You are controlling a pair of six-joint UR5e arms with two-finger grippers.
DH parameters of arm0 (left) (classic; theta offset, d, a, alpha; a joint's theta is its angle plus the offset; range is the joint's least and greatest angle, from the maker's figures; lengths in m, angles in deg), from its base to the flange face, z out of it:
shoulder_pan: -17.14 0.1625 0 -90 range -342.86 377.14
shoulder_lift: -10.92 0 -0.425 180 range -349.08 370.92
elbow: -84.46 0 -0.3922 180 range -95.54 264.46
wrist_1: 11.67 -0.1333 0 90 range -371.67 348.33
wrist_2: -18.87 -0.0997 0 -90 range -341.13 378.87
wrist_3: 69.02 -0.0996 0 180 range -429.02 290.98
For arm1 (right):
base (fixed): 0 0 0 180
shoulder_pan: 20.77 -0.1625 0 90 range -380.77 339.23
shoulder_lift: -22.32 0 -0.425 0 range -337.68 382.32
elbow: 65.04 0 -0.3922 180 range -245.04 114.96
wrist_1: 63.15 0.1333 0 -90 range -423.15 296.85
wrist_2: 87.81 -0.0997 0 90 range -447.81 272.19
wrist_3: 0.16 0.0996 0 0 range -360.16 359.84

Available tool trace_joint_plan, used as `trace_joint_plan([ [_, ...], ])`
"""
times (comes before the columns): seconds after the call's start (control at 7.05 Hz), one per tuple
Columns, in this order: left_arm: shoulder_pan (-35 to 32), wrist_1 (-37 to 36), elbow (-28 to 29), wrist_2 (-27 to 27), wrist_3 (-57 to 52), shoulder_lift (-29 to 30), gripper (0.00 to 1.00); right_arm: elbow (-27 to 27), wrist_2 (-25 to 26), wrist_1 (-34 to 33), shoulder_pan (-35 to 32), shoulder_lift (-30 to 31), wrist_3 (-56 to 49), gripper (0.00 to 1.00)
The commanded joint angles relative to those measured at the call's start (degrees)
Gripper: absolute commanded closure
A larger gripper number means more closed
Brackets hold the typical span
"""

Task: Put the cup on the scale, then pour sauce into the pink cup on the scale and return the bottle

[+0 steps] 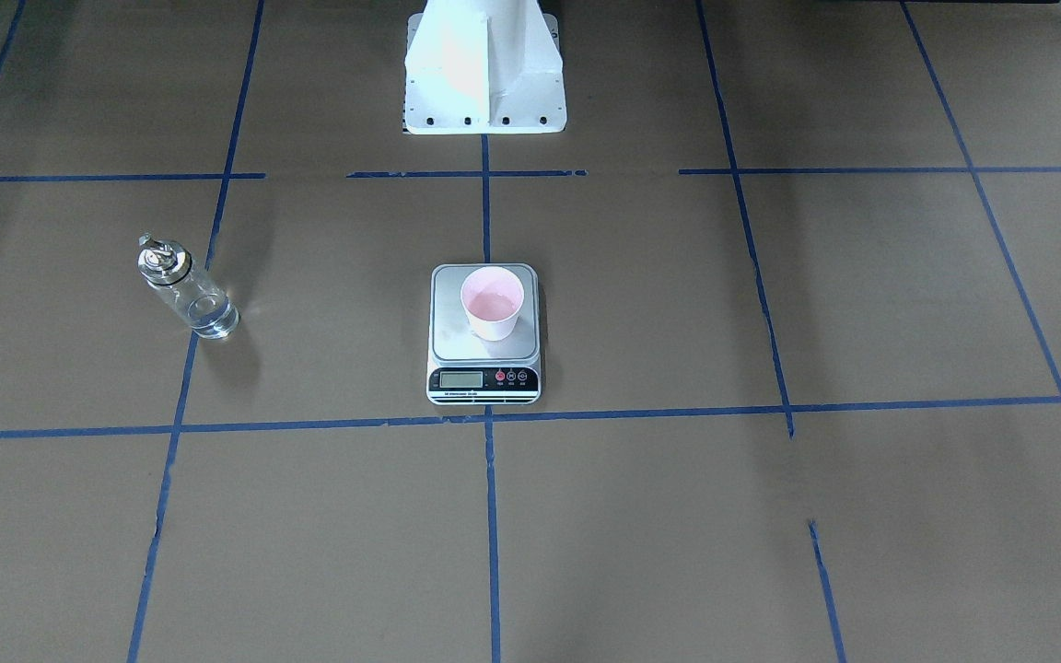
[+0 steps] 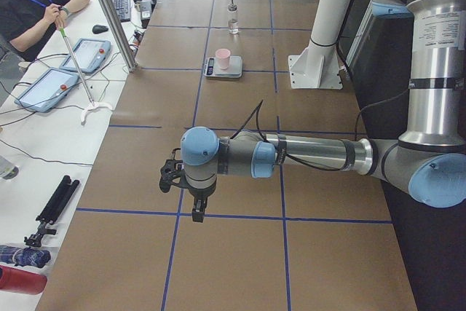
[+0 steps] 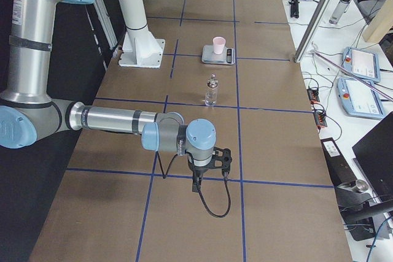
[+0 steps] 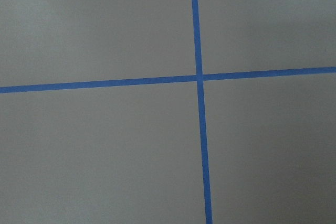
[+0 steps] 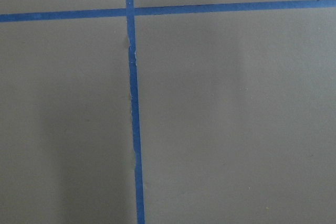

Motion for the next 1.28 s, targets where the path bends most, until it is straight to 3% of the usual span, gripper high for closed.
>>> trace_joint_plan([
  [0.0, 0.3, 1.9, 0.6, -0.1, -0.1, -0.3, 0.00, -0.4, -0.8, 0.1, 0.0, -0.1, -0.1, 0.00],
  [0.85, 0.4, 1.6, 0.5, -0.3, -0.1, -0.6, 0.00, -0.4, -2.2, 0.1, 0.0, -0.1, -0.1, 0.00],
  [1.14, 0.4, 1.6, 0.3, -0.2, -0.1, -1.0, 0.00, -0.1, -2.3, 2.8, 0.0, 0.1, -0.1, 0.00],
])
